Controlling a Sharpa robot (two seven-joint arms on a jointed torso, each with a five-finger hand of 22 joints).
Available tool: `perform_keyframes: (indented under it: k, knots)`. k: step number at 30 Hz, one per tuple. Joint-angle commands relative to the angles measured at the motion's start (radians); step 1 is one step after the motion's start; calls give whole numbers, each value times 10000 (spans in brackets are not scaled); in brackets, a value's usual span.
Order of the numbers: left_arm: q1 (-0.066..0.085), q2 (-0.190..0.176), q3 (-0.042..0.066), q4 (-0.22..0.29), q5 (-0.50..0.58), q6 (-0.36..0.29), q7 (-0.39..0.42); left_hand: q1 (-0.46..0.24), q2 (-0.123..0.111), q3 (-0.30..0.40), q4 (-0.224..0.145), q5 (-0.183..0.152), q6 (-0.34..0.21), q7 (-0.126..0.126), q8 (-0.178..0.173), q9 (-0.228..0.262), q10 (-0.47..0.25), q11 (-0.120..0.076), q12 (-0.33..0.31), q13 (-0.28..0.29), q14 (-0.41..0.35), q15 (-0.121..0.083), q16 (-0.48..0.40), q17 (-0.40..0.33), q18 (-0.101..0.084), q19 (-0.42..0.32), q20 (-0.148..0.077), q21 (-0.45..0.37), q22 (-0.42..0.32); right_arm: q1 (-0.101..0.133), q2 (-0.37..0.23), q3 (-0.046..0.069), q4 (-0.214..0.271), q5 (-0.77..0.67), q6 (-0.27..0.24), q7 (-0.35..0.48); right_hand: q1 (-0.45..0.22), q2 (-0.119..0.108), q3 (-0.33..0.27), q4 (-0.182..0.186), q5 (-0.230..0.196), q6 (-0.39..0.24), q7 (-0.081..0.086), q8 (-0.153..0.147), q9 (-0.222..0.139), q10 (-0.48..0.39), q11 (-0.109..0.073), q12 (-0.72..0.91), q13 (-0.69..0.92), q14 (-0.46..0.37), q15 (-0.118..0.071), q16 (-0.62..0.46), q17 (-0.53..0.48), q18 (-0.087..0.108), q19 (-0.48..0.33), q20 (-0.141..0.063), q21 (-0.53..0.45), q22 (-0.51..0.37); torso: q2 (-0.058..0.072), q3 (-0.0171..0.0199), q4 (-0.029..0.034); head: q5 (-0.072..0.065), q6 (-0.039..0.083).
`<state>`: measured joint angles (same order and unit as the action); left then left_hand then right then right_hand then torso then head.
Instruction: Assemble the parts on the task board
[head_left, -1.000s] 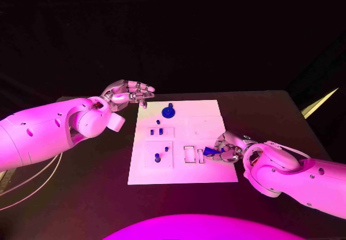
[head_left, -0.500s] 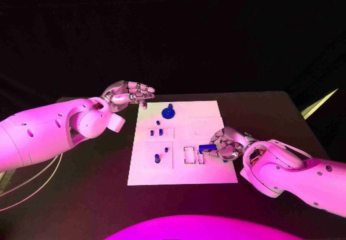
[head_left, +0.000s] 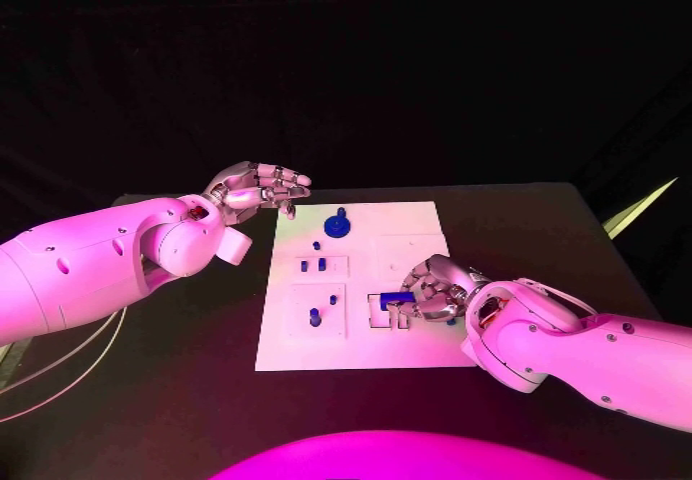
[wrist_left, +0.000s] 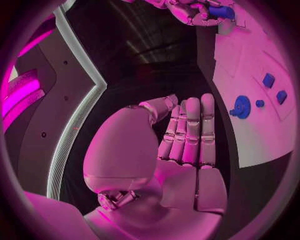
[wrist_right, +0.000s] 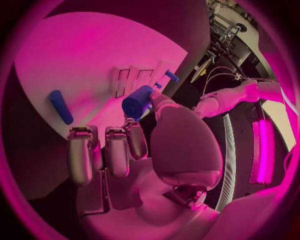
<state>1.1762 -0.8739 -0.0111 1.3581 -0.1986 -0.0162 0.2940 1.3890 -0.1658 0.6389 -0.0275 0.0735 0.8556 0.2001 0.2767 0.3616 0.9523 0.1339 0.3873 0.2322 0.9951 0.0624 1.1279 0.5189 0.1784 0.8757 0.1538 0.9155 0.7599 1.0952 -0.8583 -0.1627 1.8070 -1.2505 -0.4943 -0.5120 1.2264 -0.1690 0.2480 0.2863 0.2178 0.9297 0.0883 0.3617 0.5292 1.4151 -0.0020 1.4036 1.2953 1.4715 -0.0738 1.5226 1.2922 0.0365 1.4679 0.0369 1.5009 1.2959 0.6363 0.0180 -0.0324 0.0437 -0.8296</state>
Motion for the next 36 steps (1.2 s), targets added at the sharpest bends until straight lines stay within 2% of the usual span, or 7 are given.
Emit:
perform_keyframes:
  k: [1,6,9,14,22,27,36]
  knots:
    - [4,22,6,17,0,1,7,-277,72,-124,55,141,-103,27,237,-124,-103,22,138,93,-14,-10,-173,-98,66,92,4,-188,-117,-18,151,7,-66,-282,-432,54,-75,311,1561,-70,317,746,-373,939,789,690,-204,98,1482,846,-118,161,2080,-266,926,-162,176,2617,3,2,13,3,19]
    - [4,33,6,14,0,5,7,-277,72,-124,55,141,-103,27,237,-124,-103,22,138,93,-14,-10,-173,-98,66,92,4,-188,-117,-27,351,10,-151,-626,-789,160,-110,293,1607,-82,263,745,-374,947,798,694,-205,99,1488,846,-118,161,2080,-270,931,-163,201,2623,2,7,1,35,33]
    - [4,36,6,12,0,6,7,-277,72,-124,55,141,-103,27,237,-124,-103,22,138,93,-14,-10,-173,-98,66,92,4,-188,-117,-29,441,12,-196,-744,-819,192,-110,290,1611,-86,260,744,-375,947,798,698,-206,106,1494,848,-118,165,2090,-271,932,-164,205,2624,6,14,-2,40,34]
    - [5,35,6,13,0,6,4,-277,72,-124,55,141,-103,27,237,-124,-103,22,138,93,-14,-10,-173,-98,66,92,4,-188,-117,-32,586,13,-383,-899,-521,112,-148,237,1660,-113,197,732,-371,952,808,694,-204,94,1491,848,-119,164,2088,-269,929,-165,192,2621,-4,4,-18,49,19]
    - [5,31,6,15,0,4,-3,-277,72,-124,55,141,-103,27,237,-124,-103,22,138,93,-14,-10,-173,-98,66,92,4,-188,-117,-122,787,11,-622,-1189,140,-88,-293,116,1722,-129,14,713,-354,957,824,674,-189,47,1470,844,-108,156,2074,-264,923,-158,166,2614,3,17,-3,65,-17]
    - [5,16,6,16,0,-3,-8,-277,72,-124,55,141,-103,27,237,-124,-103,22,138,93,-14,-10,-173,-98,66,92,4,-188,-117,-222,845,10,-764,-1544,114,-267,-310,100,1732,-133,-14,709,-352,957,825,665,-187,28,1458,841,-106,149,2058,-263,922,-157,159,2613,2,22,-13,96,-30]
    - [5,2,6,16,0,-10,-17,-277,72,-124,55,141,-103,27,237,-124,-103,22,138,93,-14,-10,-173,-98,66,92,4,-188,-117,-269,862,10,-845,-1966,93,-353,-324,88,1740,-136,-28,707,-350,957,826,663,-186,23,1456,841,-105,150,2061,-262,921,-156,158,2612,-3,21,-19,109,-49]
